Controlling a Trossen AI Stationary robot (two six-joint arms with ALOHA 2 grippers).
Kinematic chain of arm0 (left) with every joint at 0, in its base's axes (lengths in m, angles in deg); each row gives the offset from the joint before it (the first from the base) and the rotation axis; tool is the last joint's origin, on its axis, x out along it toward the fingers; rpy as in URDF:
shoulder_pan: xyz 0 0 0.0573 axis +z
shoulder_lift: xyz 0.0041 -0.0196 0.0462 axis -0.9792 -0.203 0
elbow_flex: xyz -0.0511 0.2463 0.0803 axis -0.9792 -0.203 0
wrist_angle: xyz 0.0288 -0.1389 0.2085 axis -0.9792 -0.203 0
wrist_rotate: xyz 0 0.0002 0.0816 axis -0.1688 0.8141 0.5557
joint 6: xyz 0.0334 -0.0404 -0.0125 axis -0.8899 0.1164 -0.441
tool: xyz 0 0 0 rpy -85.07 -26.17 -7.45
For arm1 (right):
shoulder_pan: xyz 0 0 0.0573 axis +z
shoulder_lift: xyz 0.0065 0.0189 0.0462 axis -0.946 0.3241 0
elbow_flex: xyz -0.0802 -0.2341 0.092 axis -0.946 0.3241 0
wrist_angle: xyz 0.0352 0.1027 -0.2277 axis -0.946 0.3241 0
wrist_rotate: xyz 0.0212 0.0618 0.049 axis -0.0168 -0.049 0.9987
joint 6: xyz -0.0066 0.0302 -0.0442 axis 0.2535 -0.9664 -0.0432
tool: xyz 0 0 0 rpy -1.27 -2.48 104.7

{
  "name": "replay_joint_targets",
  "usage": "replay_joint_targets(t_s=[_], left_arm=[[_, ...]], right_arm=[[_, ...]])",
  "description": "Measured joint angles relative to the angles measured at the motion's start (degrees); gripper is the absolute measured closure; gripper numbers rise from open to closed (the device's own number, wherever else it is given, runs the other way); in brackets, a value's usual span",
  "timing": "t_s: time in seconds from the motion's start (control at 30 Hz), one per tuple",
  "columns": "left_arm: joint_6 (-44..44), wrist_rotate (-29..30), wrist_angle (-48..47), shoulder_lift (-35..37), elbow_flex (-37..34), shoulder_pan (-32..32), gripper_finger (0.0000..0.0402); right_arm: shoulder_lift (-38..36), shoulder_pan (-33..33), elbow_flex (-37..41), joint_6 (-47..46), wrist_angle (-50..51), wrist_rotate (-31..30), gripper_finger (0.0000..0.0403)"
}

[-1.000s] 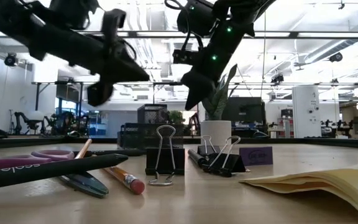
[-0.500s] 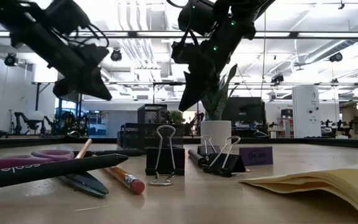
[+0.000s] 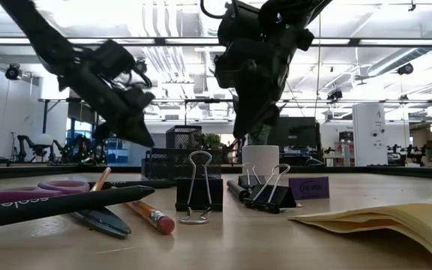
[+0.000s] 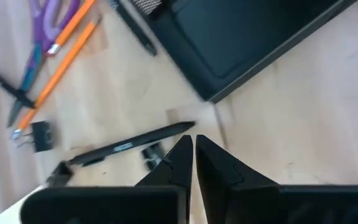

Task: Pick and place office supplies into organizer
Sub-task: Prepare the desk organizer to put the office items

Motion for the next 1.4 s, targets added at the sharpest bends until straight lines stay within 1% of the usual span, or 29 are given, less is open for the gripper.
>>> replay_joint_targets(t_s=[0.07,0.13,0.33,0.4,0.47,0.6,0.7,0.8,1.0,1.13,1.2,1.3,1.4], left_arm=[[-1.7,-1.0,0.0,-2.6,1.1,0.9,0.0402],[-3.6,-3.4,0.0,-5.0,2.2,1.5,0.0402],[-3.9,-7.9,0.0,-9.1,2.8,1.8,0.0402],[-3.8,-8.6,0.2,-9.5,2.6,1.9,0.0402],[-3.8,-10.1,0.0,-9.2,2.2,1.9,0.0402],[-3.8,-16.7,-2.0,-8.6,1.7,1.8,0.0402],[-3.8,-17.7,-4.3,-8.2,1.5,1.6,0.0402],[-3.8,-19.0,-7.3,-8.0,0.6,1.2,0.0402],[-2.4,-19.9,-8.6,-7.3,-0.1,0.3,0.0401],[-2.1,-18.9,-9.6,-6.4,-0.1,-0.5,0.0401],[-0.6,-18.8,-9.7,-6.2,-0.1,-1.0,0.0401],[1.5,-20.1,-10.0,-5.3,-0.2,-1.8,0.0401],[2.5,-21.2,-10.1,-4.4,-0.2,-3.3,0.0401]], right_arm=[[0.0,0.1,0.1,0.1,0.1,1.3,0.039],[0.0,0.2,0.2,1.2,0.2,1.5,0.039],[0.1,0.3,0.3,2.8,-1.3,1.6,0.039],[0.7,0.3,0.3,2.8,-2.3,2.0,0.039],[1.8,0.1,0.3,2.6,-3.5,4.8,0.039],[4.9,-0.6,0.3,2.3,-6.6,8.5,0.039],[6.8,-0.8,0.3,0.9,-8.8,11.0,0.039],[7.8,-0.7,0.3,0.7,-9.0,11.1,0.039],[6.9,-0.7,0.4,2.5,-8.4,5.3,0.039],[5.5,-1.5,0.5,2.7,-5.5,0.1,0.039],[5.0,-2.0,0.5,2.7,-3.0,-2.2,0.039],[4.3,-2.1,0.5,2.9,1.1,-8.0,0.039],[4.0,-2.2,0.5,2.9,4.4,-15.2,0.039]])
